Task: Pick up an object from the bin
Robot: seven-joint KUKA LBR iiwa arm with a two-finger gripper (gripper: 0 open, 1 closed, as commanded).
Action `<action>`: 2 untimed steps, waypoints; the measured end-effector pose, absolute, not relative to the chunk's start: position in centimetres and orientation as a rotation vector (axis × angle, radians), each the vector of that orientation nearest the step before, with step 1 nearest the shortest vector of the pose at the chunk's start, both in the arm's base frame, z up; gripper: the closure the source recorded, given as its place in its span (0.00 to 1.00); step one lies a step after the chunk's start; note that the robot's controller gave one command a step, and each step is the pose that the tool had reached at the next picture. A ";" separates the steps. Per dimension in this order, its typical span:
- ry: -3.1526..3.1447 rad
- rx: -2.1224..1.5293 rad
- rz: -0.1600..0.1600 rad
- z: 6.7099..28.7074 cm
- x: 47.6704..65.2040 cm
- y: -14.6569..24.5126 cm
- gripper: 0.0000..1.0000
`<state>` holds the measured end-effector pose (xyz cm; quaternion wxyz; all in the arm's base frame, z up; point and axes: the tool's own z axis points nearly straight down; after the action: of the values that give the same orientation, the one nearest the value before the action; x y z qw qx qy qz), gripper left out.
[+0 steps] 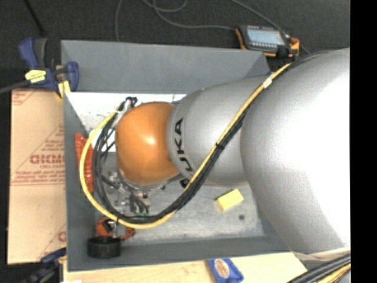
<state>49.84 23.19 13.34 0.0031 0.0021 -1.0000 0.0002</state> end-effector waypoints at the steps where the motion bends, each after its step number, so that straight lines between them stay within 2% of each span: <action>1: -3.143 0.000 -0.003 13.7 50.1 23.1 0.00; 2: -3.148 0.141 -0.004 11.0 50.2 23.4 0.00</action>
Offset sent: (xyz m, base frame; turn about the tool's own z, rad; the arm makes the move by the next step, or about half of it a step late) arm -0.0008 0.0051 -0.0634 -0.1863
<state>50.21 23.41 11.01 -0.0048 0.0449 -0.9990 -0.0014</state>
